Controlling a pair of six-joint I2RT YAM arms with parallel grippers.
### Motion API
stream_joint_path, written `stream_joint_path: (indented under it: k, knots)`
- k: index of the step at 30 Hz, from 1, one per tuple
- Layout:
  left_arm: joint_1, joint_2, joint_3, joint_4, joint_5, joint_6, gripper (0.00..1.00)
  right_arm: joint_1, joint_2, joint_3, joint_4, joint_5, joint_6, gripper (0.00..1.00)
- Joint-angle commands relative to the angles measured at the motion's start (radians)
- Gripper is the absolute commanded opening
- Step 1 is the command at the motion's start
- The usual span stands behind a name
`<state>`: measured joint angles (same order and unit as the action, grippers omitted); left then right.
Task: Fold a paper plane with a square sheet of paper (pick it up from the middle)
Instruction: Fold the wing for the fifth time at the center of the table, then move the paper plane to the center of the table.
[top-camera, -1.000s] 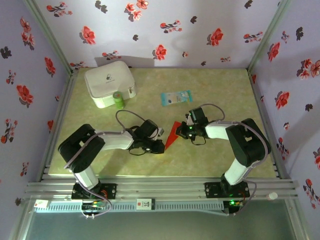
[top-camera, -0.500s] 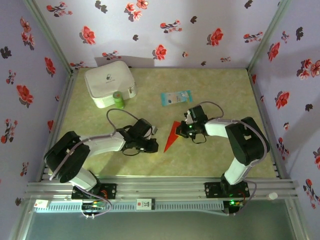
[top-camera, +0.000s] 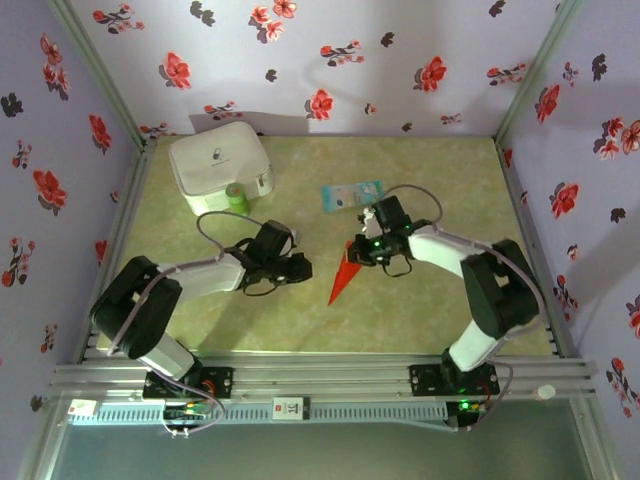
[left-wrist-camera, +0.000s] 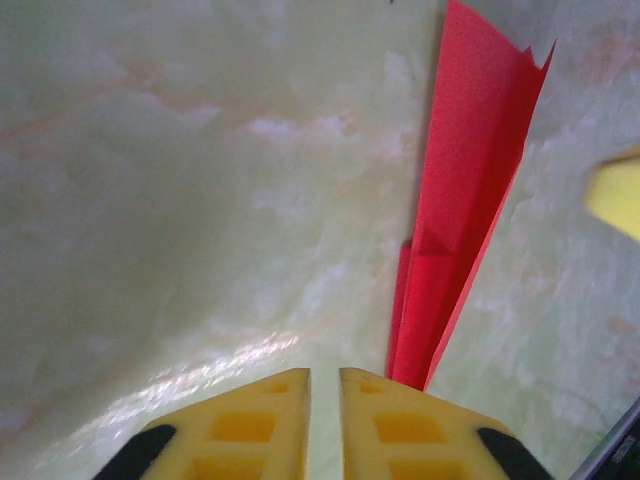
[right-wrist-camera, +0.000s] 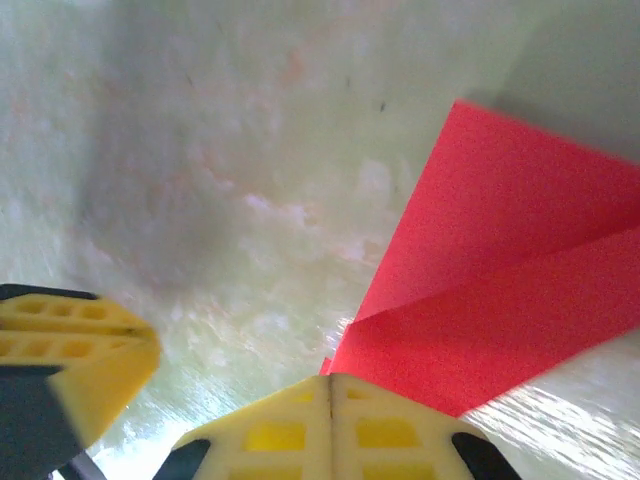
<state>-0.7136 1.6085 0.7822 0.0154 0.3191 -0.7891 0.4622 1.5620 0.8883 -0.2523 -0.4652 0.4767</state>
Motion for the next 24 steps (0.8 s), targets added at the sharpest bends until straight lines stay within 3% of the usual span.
stream_joint_path:
  k: [1, 8, 16, 24]
  knots:
    - [0.005, 0.067, 0.049, 0.056, 0.059, -0.017, 0.19, -0.024, -0.08, -0.07, -0.015, 0.131, 0.055, 0.06]
    - [0.003, 0.189, 0.119, 0.104, 0.166, -0.023, 0.23, -0.09, -0.183, -0.256, 0.118, 0.092, 0.21, 0.11]
    - [-0.007, 0.258, 0.162, 0.114, 0.243, -0.012, 0.25, -0.095, -0.182, -0.291, 0.163, 0.051, 0.249, 0.14]
    - [-0.03, 0.306, 0.199, 0.047, 0.201, 0.015, 0.23, -0.094, -0.14, -0.294, 0.212, 0.003, 0.267, 0.16]
